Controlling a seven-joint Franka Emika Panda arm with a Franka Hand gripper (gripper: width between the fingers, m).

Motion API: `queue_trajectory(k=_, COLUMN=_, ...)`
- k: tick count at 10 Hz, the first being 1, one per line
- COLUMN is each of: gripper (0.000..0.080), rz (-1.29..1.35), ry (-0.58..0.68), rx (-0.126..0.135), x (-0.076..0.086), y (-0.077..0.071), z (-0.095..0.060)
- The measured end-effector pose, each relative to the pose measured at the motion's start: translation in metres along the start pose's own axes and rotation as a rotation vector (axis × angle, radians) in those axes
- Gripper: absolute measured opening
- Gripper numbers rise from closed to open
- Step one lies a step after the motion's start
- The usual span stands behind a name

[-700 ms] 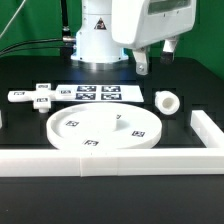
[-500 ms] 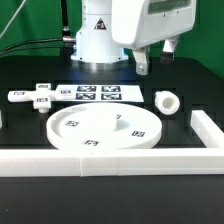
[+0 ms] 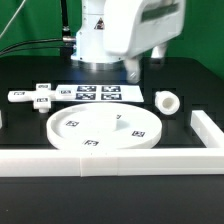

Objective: Assemble round table

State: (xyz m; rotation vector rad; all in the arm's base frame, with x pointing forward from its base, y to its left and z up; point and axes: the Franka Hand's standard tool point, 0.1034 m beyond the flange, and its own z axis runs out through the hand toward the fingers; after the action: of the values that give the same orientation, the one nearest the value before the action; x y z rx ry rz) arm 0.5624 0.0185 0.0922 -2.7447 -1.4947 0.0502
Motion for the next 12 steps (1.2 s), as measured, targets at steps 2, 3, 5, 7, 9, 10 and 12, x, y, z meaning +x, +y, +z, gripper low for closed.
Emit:
queue_trajectory(k=2, gripper=0.0649, rz=-0.021, ry=0.006, rx=0.002, x=-0.02, y=0.012, z=0.021)
queue_trajectory(k=3, gripper=0.0649, rz=-0.018, ry=0.009, rx=0.002, x=-0.026, y=0.016, z=0.028)
queue_trajectory(k=5, gripper=0.0649, rz=-0.007, ry=0.02, rx=-0.004, x=-0.035, y=0.016, z=0.051)
queue_trajectory(k=7, gripper=0.0649, rz=-0.005, ry=0.014, rx=0.013, x=-0.042, y=0.005, z=0.069)
queue_trajectory(k=9, gripper=0.0649, rz=-0.001, ry=0.015, rx=0.016, x=-0.045, y=0.003, z=0.078)
queue_trajectory(k=10, gripper=0.0649, rz=-0.001, ry=0.013, rx=0.021, x=-0.045, y=0.002, z=0.081)
queue_trajectory(k=12, gripper=0.0649, rz=-0.002, ry=0.013, rx=0.021, x=-0.045, y=0.002, z=0.081)
